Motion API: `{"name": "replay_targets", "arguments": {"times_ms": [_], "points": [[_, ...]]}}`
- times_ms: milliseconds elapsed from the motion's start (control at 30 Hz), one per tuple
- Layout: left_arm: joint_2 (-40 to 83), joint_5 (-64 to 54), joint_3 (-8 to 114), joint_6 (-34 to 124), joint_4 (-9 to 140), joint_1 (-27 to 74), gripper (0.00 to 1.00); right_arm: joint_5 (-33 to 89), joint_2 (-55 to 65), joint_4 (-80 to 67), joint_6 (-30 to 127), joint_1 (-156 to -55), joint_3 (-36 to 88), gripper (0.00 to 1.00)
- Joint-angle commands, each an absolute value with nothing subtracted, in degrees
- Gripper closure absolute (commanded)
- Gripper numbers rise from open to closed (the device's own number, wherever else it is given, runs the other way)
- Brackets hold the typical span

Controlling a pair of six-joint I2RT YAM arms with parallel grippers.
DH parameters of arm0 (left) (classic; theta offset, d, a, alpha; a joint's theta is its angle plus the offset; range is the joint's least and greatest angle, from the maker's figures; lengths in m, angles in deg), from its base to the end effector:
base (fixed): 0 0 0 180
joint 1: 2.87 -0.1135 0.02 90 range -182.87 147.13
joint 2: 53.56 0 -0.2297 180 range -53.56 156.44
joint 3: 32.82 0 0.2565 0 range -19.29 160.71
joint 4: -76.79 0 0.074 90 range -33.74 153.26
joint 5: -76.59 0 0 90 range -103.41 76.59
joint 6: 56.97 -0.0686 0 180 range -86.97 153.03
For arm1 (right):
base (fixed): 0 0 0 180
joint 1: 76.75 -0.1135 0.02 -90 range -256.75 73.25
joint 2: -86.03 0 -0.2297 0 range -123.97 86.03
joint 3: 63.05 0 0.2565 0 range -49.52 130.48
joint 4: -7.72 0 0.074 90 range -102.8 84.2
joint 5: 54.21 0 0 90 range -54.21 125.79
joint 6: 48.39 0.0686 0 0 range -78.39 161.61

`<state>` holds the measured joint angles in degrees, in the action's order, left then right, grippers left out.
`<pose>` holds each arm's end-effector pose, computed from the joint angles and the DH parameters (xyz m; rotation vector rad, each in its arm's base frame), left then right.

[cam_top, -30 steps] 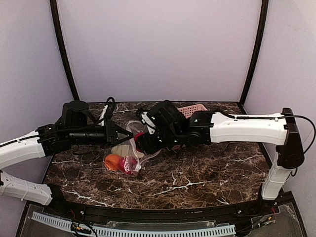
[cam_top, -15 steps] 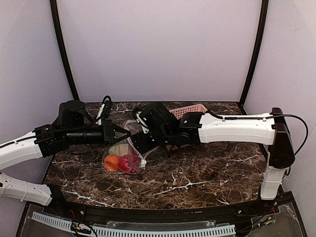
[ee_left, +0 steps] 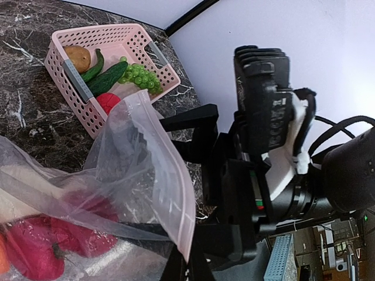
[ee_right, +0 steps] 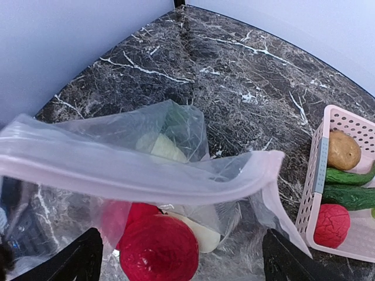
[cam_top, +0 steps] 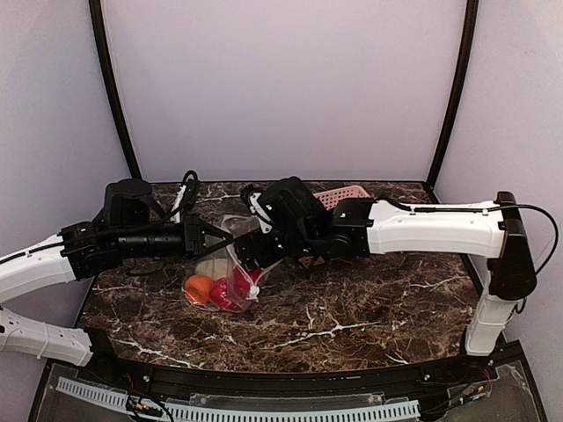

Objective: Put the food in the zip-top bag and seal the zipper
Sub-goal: Place the fake fruit in the zipper food storage bag, then pick up the fake fruit from the bin.

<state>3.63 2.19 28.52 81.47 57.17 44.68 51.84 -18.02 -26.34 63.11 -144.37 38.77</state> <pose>0.1797 -0.2237 0.2878 0.1998 2.0728 -1.3608 0.1869 0.4041 0.2435 -0.7265 2.1127 0.5679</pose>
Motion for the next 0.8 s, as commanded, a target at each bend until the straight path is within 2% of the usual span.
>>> {"name": "replay_targets", "arguments": {"times_ms": [0,267,467,767], "points": [[2.3,2.3,28.0,80.9,56.8,45.1,0.99,49.8,-13.6,-23.2,61.7,-144.4,37.4,0.07],[2.4,1.2,28.5,80.4,56.3,45.1,0.99,48.8,-6.7,-24.6,61.8,-144.4,34.4,0.06],[2.4,0.6,28.3,79.8,56.2,45.1,0.99,52.9,-0.1,-27.4,63.3,-143.8,30.1,0.04],[2.9,-0.2,27.5,79.0,55.8,45.0,0.99,51.9,3.8,-32.5,67.0,-135.9,26.0,0.03]]}}
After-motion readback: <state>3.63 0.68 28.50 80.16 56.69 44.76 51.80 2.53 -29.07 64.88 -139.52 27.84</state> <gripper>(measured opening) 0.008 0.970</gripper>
